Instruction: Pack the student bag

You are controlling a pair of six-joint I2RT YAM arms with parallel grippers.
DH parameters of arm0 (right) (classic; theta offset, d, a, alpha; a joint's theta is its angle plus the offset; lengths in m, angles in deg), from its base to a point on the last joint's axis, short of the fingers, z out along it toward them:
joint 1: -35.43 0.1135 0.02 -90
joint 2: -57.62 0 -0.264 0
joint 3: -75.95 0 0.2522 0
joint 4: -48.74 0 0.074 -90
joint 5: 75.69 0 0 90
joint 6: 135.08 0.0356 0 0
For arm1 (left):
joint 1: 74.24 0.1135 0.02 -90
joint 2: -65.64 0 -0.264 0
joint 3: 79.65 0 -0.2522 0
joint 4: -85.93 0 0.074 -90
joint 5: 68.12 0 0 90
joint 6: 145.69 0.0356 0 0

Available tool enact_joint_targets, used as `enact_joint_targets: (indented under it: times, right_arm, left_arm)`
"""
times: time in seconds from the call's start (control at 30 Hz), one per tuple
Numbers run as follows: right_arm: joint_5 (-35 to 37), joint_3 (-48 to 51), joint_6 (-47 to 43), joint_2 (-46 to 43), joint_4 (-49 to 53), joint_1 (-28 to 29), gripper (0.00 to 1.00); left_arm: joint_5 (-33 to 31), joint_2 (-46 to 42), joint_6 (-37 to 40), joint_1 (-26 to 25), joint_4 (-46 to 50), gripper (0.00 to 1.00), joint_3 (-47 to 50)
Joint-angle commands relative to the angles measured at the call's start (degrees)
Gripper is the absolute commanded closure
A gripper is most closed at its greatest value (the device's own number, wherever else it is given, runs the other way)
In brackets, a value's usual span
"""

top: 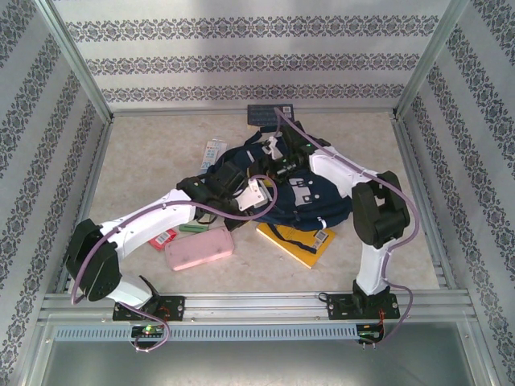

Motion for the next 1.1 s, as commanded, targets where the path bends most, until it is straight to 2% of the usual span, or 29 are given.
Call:
enact_joint_targets:
  times: [0.0,0.07,0.13,0.17,0.33,0.5,0.6,0.73,0.87,1.07]
  right_arm:
    - [-3.1,-2.8,-5.0,2.9,4.7,1.9,0.56]
    - [-3.7,-4.3,-5.9,4.3,5.7,2.8,0.68]
    - [-2.1,-5.6,-5.9,5.3,6.3,3.2,0.92]
    - [-0.7,-5.7,-5.0,5.3,5.7,3.2,1.0]
    - [3.9,-3.3,6.3,1.4,-3.8,2.6,1.0]
    - [12.5,7.3,28.2,-6.2,-24.0,1.4,1.0]
    - [16.3,11.3,37.1,-8.5,-31.3,1.6,1.0]
    - [19.8,13.1,42.6,-9.4,-35.3,2.3,1.0]
    - [23.5,13.9,43.8,-10.6,-35.7,2.7,1.0]
    - [26.8,14.4,44.8,-11.3,-35.9,3.0,1.0]
  left_arm:
    - [2.8,-2.0,2.5,0.5,-0.3,1.0,0.6]
    - [2.9,-2.1,2.6,1.0,-0.8,1.0,1.0]
    - [2.9,-2.3,2.2,1.3,-1.1,1.0,1.1]
    - [2.9,-2.3,2.0,1.4,-1.0,1.0,1.0]
    - [3.1,-1.9,-2.0,1.4,-0.2,1.0,0.6]
    - [4.9,-0.3,-9.1,1.3,0.4,0.92,0.2]
    - [5.8,0.9,-11.9,1.3,-0.6,0.91,0.9]
    - [4.6,1.8,-13.9,1.3,-2.3,0.91,2.0]
    - [4.2,2.7,-16.3,1.0,-4.6,0.91,2.8]
    - [2.5,6.0,-17.9,-2.3,-7.1,0.91,0.7]
